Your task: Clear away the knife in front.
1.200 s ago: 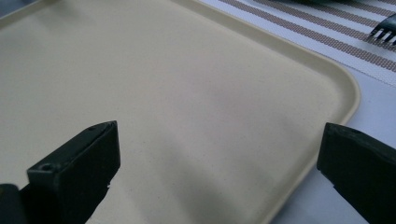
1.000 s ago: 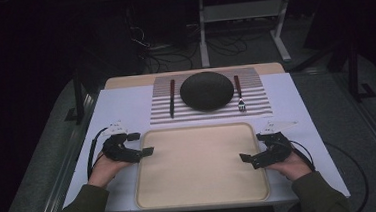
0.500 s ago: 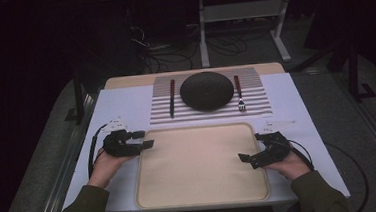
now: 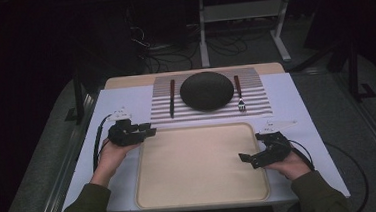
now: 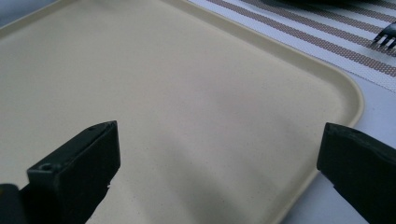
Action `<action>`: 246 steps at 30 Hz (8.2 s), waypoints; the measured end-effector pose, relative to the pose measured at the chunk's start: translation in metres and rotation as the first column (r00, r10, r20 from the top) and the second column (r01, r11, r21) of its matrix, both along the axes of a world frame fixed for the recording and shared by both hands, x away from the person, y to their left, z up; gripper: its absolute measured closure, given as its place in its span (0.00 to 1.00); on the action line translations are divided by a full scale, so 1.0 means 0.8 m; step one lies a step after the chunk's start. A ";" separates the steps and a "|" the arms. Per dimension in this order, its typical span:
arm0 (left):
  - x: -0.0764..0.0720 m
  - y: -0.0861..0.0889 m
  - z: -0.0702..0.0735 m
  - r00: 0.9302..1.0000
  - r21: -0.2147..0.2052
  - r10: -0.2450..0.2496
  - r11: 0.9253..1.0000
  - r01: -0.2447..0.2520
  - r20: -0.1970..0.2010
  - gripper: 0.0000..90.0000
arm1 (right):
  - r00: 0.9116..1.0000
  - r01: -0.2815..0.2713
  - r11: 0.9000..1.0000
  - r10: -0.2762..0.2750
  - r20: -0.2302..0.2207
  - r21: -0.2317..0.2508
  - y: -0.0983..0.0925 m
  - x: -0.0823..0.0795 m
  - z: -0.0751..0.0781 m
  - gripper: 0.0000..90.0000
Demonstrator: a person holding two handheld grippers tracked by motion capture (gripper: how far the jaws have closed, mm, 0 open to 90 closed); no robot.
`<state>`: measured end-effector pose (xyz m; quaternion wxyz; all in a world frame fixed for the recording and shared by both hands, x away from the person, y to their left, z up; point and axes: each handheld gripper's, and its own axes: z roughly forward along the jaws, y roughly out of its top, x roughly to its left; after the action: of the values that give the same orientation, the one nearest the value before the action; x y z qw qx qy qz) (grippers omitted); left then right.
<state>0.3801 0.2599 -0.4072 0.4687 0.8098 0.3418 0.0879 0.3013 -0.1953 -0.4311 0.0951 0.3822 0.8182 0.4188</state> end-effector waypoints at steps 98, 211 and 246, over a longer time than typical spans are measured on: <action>0.129 -0.064 -0.050 0.988 0.269 0.142 0.956 -0.120 -0.062 1.00 | 1.000 -0.009 1.000 0.009 -0.005 0.014 -0.004 -0.001 0.000 0.00; 0.016 0.007 -0.003 1.000 0.059 0.021 0.998 -0.021 0.002 0.00 | 1.000 -0.016 1.000 0.016 -0.007 0.012 -0.003 -0.002 -0.002 0.00; 0.128 -0.035 0.006 0.998 0.069 0.057 0.996 -0.057 -0.001 0.35 | 1.000 -0.018 0.999 0.018 -0.011 0.039 -0.005 -0.001 -0.002 0.00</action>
<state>0.4824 0.2318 -0.4025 0.4373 0.8156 0.3622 0.1116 0.3008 -0.1997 -0.4325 0.0793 0.3789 0.8140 0.4331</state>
